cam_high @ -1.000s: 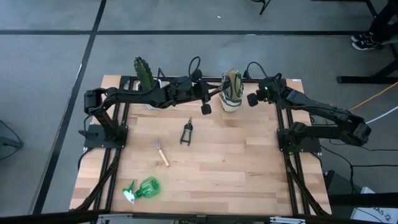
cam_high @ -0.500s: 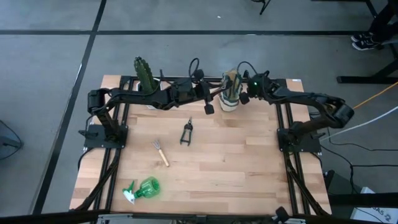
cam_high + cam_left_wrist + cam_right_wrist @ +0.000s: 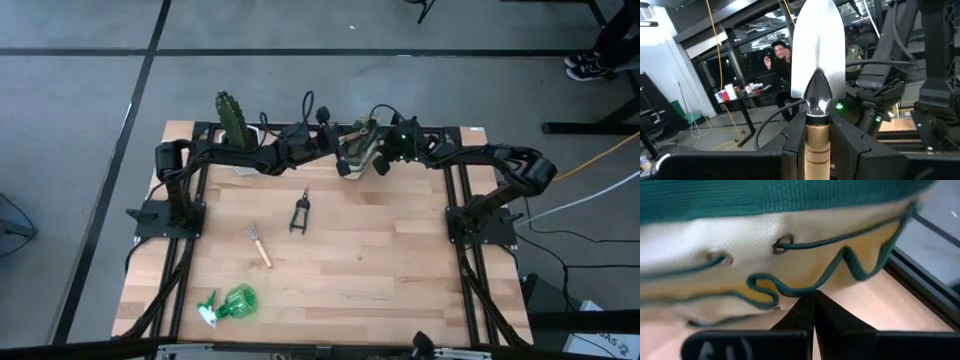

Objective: Pick & Place Garden tools in Gardening bag
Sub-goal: Put the trowel into the gardening bag

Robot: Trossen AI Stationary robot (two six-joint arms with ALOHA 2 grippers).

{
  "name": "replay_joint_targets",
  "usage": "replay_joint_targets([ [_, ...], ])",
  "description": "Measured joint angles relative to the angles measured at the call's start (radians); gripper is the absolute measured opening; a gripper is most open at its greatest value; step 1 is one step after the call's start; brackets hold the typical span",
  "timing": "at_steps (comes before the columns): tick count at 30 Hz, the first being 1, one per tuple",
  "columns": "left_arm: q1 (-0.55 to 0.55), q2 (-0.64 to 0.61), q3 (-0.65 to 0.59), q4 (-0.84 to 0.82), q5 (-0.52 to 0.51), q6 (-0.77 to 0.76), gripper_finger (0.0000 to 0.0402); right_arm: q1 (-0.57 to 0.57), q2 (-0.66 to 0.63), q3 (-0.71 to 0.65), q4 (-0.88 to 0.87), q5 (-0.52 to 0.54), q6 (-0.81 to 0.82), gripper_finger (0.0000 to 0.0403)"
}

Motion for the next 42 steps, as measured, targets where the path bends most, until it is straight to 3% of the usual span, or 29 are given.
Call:
replay_joint_targets([
  [10,0.016,0.029,0.0,0.038,0.022,-0.067,0.0061,0.129,0.0,0.0,0.09,-0.019,-0.101,0.0008],
  [16,-0.014,0.029,0.0,0.003,0.018,-0.077,0.0061,0.176,0.0,0.0,0.104,-0.16,-0.142,0.0008],
  [19,-0.041,0.029,0.0,-0.006,0.007,-0.073,0.0061,0.188,-0.002,0.0,0.101,-0.178,-0.145,0.0008],
  [26,-0.091,-0.01,-0.04,-0.051,-0.06,-0.076,0.0059,0.182,-0.116,0.001,0.01,-0.177,-0.16,0.0008],
  [31,-0.094,-0.086,-0.191,0.133,-0.122,-0.094,0.0059,0.167,-0.226,0.001,-0.046,-0.196,-0.158,0.0013],
  [35,-0.089,-0.11,-0.292,0.222,-0.158,-0.147,0.0059,0.162,-0.286,0.001,0.012,-0.228,-0.111,0.0028],
  [42,-0.078,-0.106,-0.318,0.377,-0.022,-0.183,0.0059,0.186,-0.298,0.001,0.238,-0.343,-0.045,0.0092],
])
